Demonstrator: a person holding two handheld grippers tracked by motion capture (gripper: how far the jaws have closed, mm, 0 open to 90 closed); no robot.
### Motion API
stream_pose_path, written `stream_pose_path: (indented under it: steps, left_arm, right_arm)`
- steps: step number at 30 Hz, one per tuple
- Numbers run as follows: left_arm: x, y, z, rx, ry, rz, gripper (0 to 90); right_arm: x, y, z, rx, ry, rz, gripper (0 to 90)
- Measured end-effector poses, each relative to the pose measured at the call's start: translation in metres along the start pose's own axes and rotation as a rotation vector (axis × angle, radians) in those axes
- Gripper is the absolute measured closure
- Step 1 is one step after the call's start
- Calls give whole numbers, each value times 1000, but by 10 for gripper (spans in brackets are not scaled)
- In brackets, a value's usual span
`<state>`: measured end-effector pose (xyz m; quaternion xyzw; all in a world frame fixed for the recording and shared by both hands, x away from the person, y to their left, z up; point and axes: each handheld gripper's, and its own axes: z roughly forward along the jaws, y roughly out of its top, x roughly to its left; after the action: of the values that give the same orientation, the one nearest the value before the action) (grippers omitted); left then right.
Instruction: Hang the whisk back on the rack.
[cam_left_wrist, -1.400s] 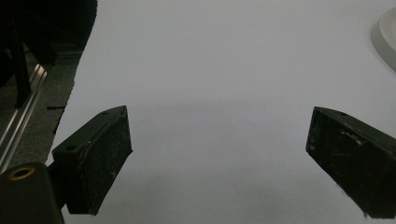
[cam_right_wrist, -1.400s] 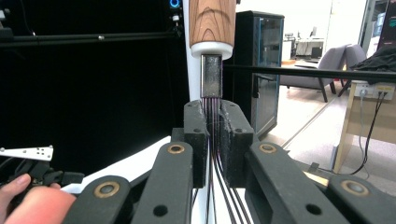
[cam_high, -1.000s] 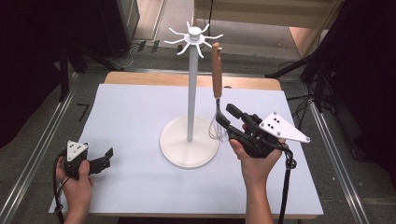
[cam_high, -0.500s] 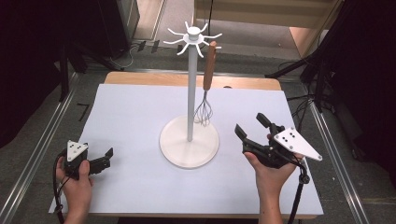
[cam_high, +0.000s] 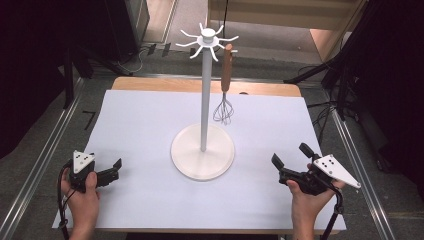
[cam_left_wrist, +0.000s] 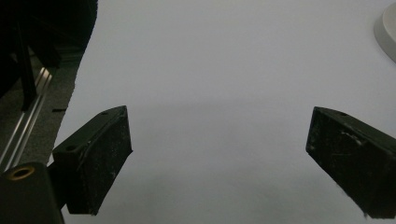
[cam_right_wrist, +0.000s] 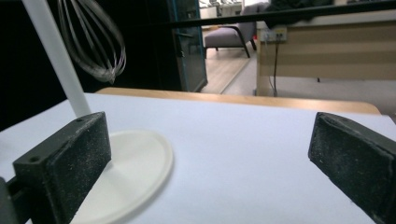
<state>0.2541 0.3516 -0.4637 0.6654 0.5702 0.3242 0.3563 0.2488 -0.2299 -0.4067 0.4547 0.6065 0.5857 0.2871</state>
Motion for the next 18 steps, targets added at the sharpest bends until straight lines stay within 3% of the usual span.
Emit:
stream_pose_path:
  steps: [6, 15, 18]
  left_arm:
    - [-1, 0, -1, -2, 6, 6, 71]
    - [-1, 0, -1, -5, 6, 11, 72]
    - [-1, 0, -1, -6, 7, 13, 72]
  right_arm:
    - [-19, -15, -13, 32, -9, 14, 0]
    - [-60, -44, -38, 107, -114, 55, 0]
    - [-67, -49, -42, 125, -136, 58, 0]
